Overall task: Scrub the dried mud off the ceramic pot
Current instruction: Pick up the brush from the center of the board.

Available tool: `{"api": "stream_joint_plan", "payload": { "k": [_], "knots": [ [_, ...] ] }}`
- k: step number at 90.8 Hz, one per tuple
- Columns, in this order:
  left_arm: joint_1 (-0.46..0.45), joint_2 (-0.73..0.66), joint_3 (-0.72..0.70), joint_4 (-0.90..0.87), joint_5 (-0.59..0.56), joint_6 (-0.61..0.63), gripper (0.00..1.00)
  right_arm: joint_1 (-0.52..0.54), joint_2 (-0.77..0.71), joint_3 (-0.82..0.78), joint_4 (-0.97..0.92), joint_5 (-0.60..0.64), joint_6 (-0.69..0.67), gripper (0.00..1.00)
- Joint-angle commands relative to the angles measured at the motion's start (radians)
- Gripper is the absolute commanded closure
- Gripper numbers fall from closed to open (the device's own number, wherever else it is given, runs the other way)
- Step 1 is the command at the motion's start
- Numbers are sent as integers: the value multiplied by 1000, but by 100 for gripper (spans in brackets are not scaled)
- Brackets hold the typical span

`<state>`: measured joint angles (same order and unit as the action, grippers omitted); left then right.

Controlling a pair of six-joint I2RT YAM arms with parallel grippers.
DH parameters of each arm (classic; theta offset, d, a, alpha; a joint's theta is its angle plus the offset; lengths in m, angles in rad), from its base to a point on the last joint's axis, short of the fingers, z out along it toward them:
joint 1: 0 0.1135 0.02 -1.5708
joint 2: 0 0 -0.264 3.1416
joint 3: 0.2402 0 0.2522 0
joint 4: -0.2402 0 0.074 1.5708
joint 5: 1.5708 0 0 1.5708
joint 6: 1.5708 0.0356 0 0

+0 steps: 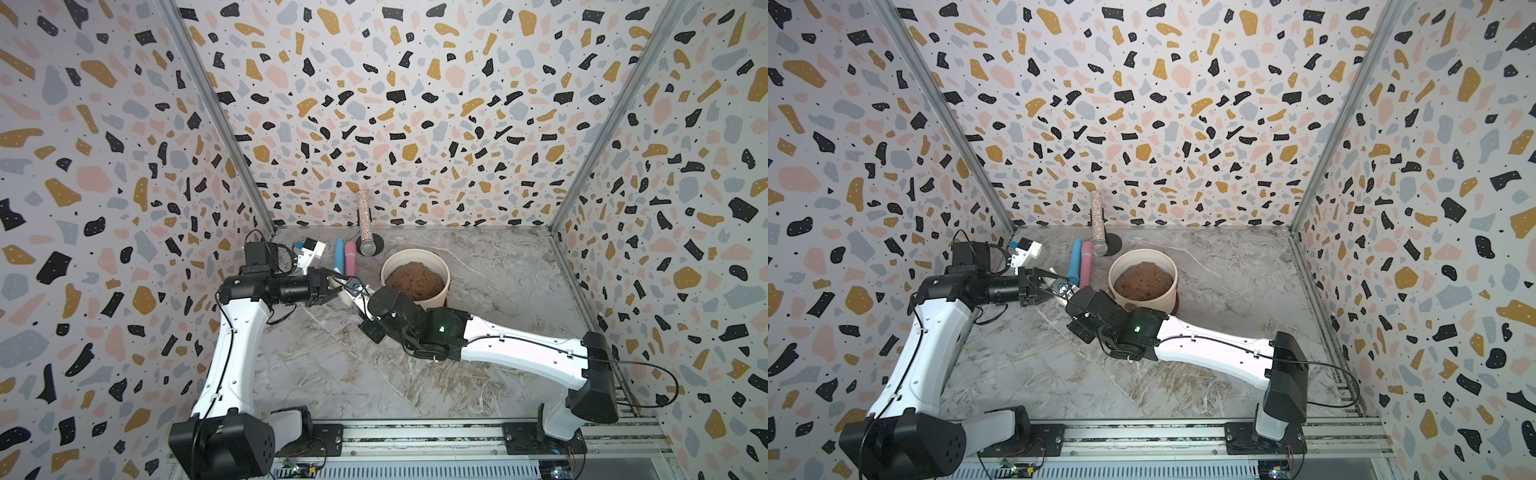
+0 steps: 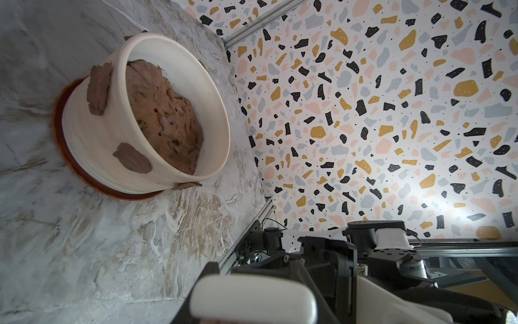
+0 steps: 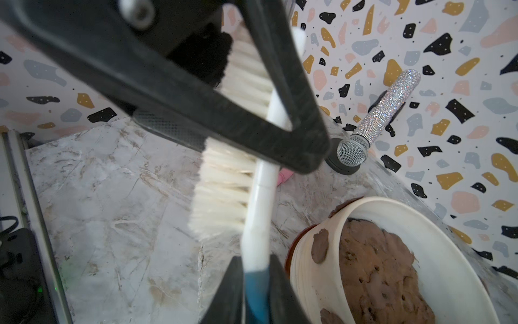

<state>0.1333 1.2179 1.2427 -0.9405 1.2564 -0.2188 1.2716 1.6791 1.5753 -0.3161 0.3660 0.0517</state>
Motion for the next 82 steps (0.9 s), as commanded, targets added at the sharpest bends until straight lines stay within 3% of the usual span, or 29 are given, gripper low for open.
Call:
{"api": "stream_joint_plan", "payload": {
  "k": [1,13,23,42,56,68,82],
  "knots": [
    [-5,-18,-4,29,72,-3,77,12,-83,-23,-10,-67,-1,54],
    [-5,-37,2,2,86,52,78,0,-201,-109,-23,-273,28,22],
    [-7,-42,9,-29,105,112,78,-59,-296,-166,-44,-513,119,16],
    [-54,-46,66,-185,200,338,84,-297,-418,-305,56,-949,362,15],
    [-105,-46,164,-377,169,580,84,-344,-392,-382,370,-1245,588,15],
    [-122,-38,187,-381,170,588,85,-343,-336,-443,687,-1353,808,17],
    [-141,-33,179,-377,166,589,85,-337,-283,-448,770,-1329,830,27]
  ]
}}
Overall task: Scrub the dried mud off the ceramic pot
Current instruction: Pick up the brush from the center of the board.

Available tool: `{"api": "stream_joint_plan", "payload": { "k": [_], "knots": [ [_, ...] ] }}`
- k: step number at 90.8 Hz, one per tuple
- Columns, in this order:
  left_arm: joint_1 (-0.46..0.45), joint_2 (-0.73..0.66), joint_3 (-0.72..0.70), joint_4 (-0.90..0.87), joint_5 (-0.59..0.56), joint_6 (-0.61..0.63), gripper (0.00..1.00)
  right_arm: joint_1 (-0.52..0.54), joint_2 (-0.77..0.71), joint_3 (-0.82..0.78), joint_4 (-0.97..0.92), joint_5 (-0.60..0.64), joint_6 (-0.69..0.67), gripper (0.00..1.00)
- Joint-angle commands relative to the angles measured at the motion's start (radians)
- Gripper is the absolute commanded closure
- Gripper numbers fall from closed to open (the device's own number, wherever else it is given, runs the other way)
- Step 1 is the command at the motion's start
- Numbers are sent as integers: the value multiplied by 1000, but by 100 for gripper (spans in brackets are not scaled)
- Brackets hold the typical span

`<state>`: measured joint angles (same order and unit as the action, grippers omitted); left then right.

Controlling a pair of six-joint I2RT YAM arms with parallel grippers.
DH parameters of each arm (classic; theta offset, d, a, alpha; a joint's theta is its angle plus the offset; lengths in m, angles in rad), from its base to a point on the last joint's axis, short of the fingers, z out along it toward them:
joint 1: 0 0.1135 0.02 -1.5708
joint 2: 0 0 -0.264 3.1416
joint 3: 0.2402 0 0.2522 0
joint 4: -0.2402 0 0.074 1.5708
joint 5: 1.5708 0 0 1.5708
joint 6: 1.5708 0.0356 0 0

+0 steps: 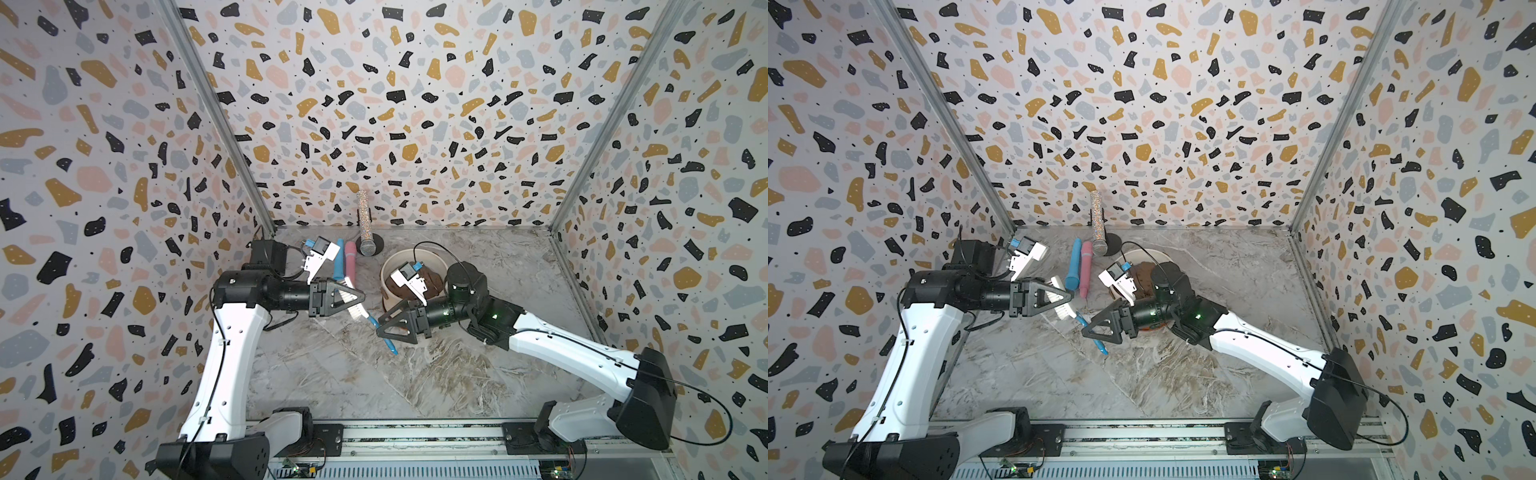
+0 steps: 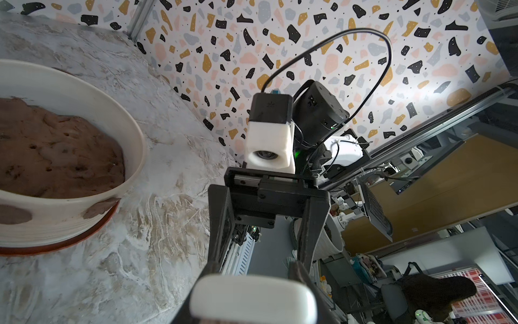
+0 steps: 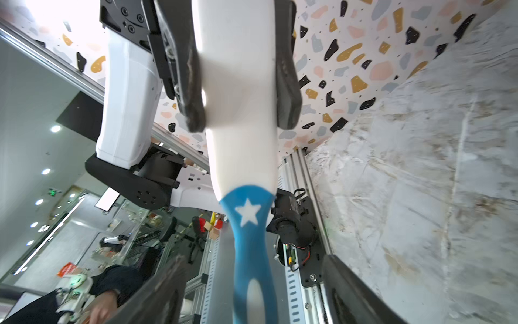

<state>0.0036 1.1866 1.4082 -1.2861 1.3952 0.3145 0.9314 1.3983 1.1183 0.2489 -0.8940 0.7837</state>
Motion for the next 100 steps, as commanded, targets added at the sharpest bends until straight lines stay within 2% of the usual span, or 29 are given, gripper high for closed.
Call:
{"api": "stream_joint_plan", "payload": {
  "k": [1,10,18,32,45,55,65,70,84,91,100],
  "knots": [
    [-11,-2,13,-31,30,55,85,3,1,8,210,-65,99,28],
    [-12,-4,10,-32,30,54,85,5,40,6,293,-48,134,41],
    [-13,-2,8,-28,25,51,85,6,73,19,323,-60,154,58],
    [-12,1,0,-6,25,26,85,8,88,16,286,-68,113,73],
    [-13,2,-4,5,28,13,85,7,66,13,198,-53,44,77],
    [-13,4,-7,8,38,12,86,7,51,1,191,-70,28,54],
    [-13,4,-10,11,47,13,86,9,49,-3,214,-83,43,50],
    [-13,5,-11,11,48,11,86,10,54,2,212,-86,44,54],
    [-12,2,-13,18,52,4,83,11,60,10,189,-66,30,77],
    [-13,0,-17,27,53,-7,74,10,46,31,53,-23,-66,87],
    [-12,-4,-26,48,50,-29,67,11,10,60,-164,73,-216,90]
  ]
}}
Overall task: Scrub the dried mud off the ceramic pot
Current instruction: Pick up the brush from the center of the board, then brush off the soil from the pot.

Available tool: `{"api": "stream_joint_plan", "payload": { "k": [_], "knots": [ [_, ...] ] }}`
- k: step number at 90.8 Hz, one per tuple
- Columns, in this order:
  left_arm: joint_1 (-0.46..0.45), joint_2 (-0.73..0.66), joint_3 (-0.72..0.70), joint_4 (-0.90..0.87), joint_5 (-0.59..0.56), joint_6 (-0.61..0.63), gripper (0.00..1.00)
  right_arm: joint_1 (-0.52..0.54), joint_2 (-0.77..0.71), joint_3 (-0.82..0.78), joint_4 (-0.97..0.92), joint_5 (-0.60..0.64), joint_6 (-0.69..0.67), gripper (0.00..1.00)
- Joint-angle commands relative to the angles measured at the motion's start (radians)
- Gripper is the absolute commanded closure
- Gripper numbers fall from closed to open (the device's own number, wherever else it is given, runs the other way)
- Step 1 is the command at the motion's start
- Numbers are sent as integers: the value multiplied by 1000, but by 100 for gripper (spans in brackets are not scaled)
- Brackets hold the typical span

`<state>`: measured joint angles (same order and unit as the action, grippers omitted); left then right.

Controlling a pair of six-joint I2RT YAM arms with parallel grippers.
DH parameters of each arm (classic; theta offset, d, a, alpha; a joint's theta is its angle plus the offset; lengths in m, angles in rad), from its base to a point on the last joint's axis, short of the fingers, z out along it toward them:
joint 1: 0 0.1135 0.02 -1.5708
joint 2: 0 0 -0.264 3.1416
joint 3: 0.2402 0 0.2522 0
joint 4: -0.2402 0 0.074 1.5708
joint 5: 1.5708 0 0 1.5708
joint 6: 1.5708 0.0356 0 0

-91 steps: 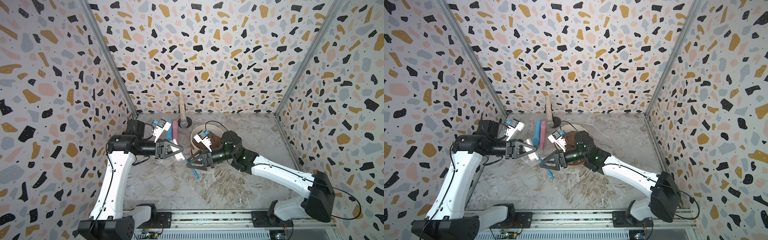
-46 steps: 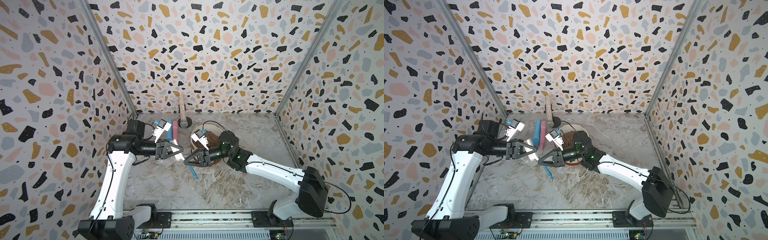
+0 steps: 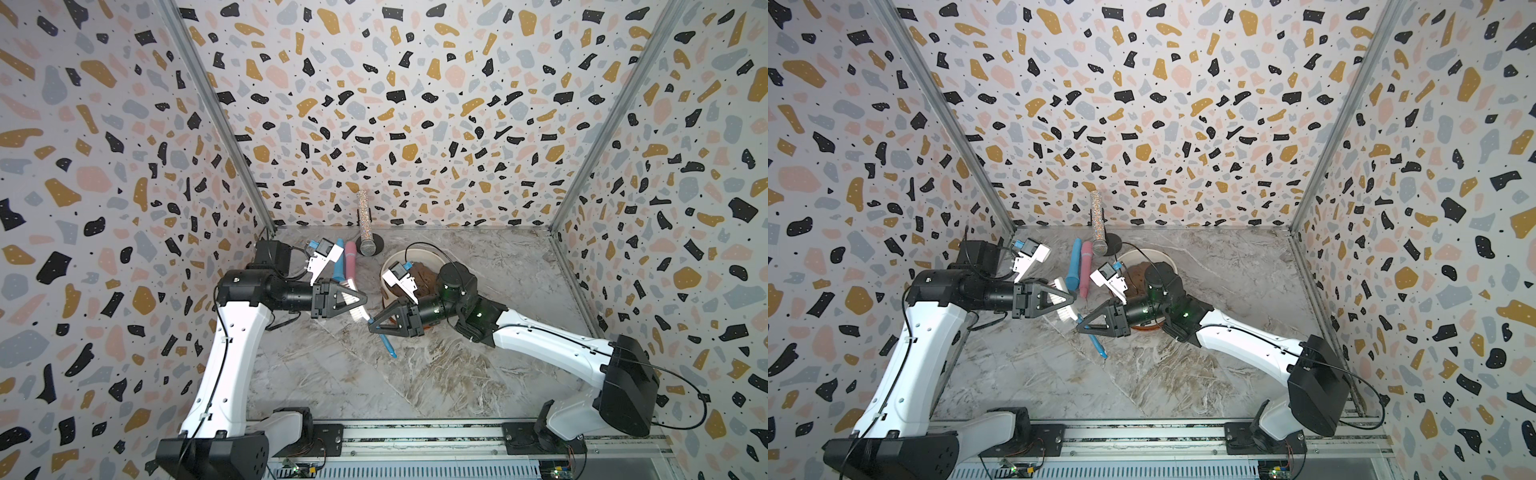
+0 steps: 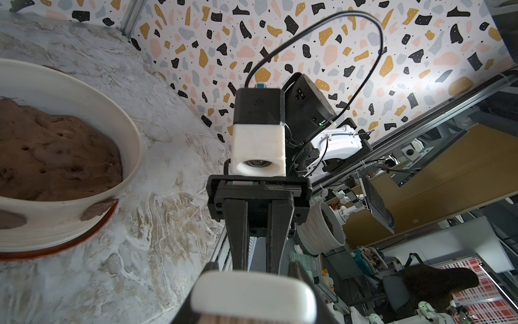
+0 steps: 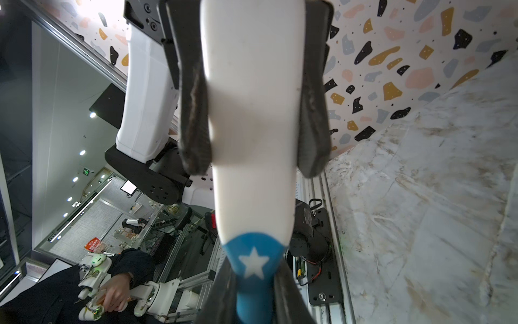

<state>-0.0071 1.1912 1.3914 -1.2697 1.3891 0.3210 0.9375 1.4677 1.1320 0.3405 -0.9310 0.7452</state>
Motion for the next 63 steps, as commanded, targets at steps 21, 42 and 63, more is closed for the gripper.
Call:
{"api": "stream_joint_plan", "payload": {
  "k": [21,42,63],
  "knots": [
    [9,-27,-53,93,-30,-74,16,5,-157,99,-757,443,-566,100],
    [58,-64,-125,180,-314,-134,0,21,-146,211,-1226,920,-831,100],
    [88,-80,-171,235,-892,-145,0,120,-66,264,-1398,1298,-868,100]
  ]
}}
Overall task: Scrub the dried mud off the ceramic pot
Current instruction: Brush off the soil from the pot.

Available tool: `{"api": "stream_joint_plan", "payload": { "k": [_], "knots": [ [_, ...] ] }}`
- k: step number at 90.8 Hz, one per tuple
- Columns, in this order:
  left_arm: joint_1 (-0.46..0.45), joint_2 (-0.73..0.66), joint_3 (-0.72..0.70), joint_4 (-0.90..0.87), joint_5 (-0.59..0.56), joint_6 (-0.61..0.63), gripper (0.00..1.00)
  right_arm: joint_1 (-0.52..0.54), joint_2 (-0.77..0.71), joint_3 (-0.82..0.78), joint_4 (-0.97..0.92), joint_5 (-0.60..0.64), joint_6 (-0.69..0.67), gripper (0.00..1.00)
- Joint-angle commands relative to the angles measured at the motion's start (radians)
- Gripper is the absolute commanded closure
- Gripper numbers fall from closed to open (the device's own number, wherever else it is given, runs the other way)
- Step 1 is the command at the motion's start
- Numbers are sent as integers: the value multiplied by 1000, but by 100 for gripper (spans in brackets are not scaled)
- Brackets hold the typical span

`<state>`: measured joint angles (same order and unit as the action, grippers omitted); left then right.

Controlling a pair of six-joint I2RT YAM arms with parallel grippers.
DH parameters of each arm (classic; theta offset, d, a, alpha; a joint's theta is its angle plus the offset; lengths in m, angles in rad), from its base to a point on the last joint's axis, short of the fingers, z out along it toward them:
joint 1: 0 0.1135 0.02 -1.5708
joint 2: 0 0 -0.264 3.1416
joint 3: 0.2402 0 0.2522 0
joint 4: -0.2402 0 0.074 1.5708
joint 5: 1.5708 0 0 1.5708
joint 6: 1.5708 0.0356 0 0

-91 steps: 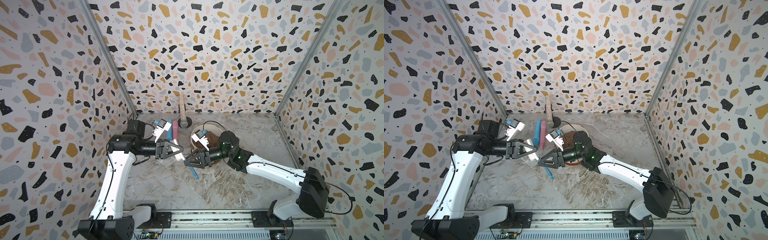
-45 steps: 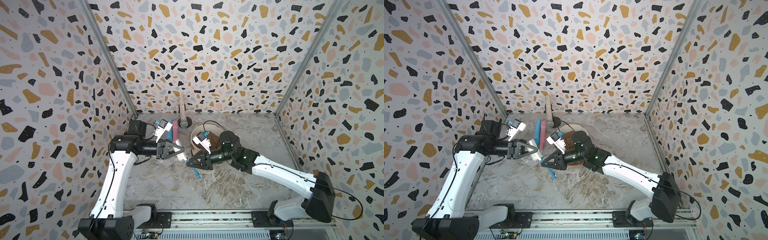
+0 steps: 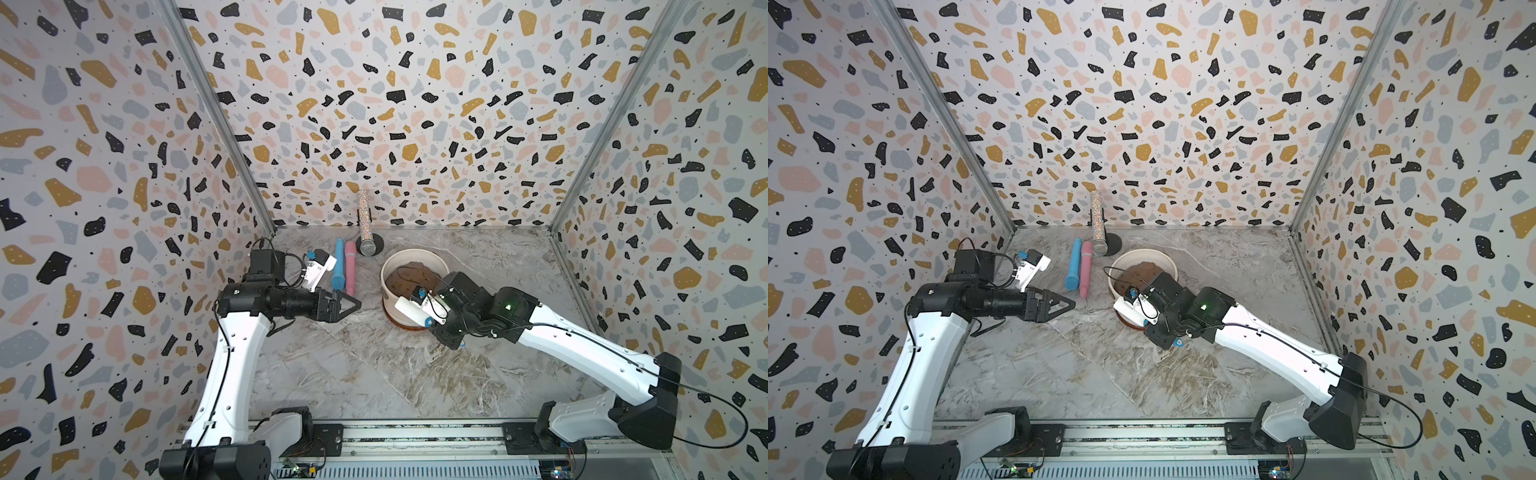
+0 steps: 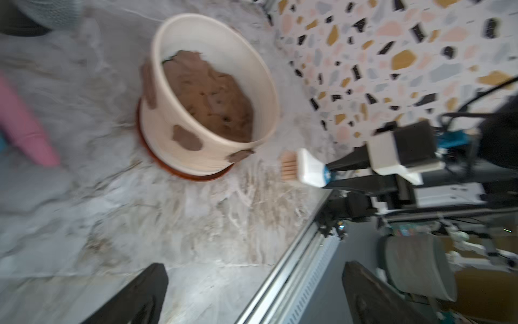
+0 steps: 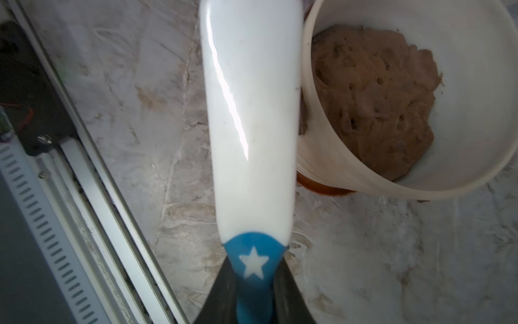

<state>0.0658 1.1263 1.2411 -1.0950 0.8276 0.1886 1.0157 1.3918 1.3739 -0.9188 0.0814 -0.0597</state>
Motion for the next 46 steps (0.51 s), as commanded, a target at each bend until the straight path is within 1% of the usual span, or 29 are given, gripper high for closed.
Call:
{"api": "stream_joint_plan", "payload": {
  "k": [1,9,18,26,36,46],
  "knots": [
    [16,-16,-22,61,-351,-11,0,44,9,19,-134,307,-65,100],
    [19,-18,-34,67,-457,-11,0,100,7,-4,-80,442,-113,100],
    [21,-16,-49,72,-526,-5,0,122,-1,-41,10,522,-187,100],
    [22,-16,-55,69,-547,5,0,127,-8,-70,77,554,-248,100],
    [23,-18,-53,65,-543,10,0,127,-22,-141,171,585,-319,100],
    [24,-11,-35,49,-539,26,0,126,-9,-189,268,617,-327,100]
  ]
}}
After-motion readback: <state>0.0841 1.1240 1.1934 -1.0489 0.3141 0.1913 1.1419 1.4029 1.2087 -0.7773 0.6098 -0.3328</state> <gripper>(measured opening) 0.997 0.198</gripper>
